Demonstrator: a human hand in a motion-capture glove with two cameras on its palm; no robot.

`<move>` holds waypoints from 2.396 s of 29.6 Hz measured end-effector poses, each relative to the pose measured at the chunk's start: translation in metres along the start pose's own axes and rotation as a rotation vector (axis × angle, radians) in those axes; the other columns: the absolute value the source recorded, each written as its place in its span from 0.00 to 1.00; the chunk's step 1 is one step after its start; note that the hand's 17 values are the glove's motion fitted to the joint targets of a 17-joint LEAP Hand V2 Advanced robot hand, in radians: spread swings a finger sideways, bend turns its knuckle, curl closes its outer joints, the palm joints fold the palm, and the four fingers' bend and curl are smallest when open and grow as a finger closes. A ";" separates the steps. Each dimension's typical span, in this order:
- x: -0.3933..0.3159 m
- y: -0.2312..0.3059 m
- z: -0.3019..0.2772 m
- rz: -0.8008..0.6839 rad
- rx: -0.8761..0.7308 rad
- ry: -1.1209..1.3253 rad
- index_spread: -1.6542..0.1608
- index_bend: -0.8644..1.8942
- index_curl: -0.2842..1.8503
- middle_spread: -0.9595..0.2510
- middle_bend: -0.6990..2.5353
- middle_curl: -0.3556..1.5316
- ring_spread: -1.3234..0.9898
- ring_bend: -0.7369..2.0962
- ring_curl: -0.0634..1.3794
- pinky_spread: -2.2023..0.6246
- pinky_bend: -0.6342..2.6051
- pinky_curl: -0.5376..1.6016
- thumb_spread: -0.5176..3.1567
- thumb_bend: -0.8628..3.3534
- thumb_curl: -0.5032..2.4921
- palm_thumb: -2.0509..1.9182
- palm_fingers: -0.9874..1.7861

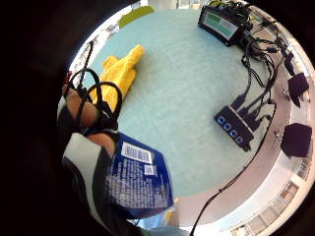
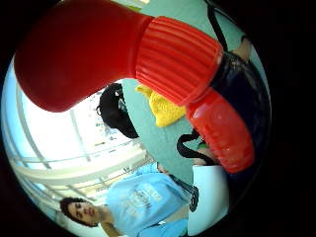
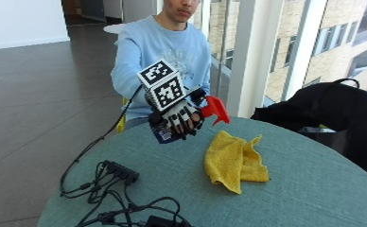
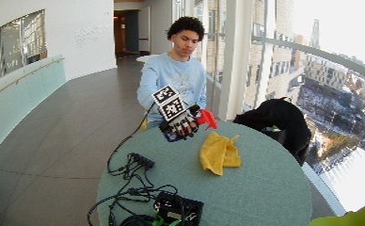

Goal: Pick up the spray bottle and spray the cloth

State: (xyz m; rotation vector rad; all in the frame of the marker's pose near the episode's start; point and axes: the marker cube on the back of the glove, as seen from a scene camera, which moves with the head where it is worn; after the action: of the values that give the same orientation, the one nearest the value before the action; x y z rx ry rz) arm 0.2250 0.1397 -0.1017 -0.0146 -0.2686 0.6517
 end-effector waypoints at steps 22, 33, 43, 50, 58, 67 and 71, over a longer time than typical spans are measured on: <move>-0.085 0.012 0.009 -0.255 0.142 -0.436 0.77 0.36 0.29 0.69 0.30 0.44 0.53 0.48 0.32 0.75 0.33 0.43 0.30 0.20 0.40 0.76 0.78; -0.205 0.010 0.058 -0.458 0.218 -0.680 0.76 0.36 0.29 0.69 0.29 0.44 0.53 0.47 0.32 0.76 0.33 0.43 0.30 0.20 0.40 0.76 0.77; -0.264 -0.002 0.131 -0.520 0.168 -0.782 0.76 0.35 0.28 0.69 0.28 0.44 0.53 0.47 0.32 0.76 0.33 0.43 0.31 0.20 0.39 0.76 0.76; -0.279 -0.011 0.164 -0.540 0.178 -0.792 0.75 0.36 0.28 0.68 0.28 0.43 0.53 0.46 0.32 0.76 0.33 0.43 0.32 0.20 0.39 0.76 0.76; -0.280 -0.017 0.183 -0.543 0.208 -0.800 0.76 0.35 0.28 0.67 0.28 0.43 0.53 0.45 0.32 0.76 0.33 0.43 0.33 0.20 0.39 0.76 0.76; -0.275 -0.019 0.193 -0.552 0.215 -0.791 0.75 0.35 0.28 0.66 0.27 0.43 0.53 0.45 0.32 0.75 0.33 0.43 0.33 0.20 0.39 0.77 0.76; -0.272 -0.018 0.196 -0.559 0.221 -0.800 0.75 0.35 0.28 0.66 0.27 0.43 0.53 0.45 0.32 0.75 0.33 0.43 0.33 0.20 0.39 0.77 0.75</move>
State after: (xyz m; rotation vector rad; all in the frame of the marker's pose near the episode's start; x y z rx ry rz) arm -0.0207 -0.0519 0.0233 0.5263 -0.9305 0.0951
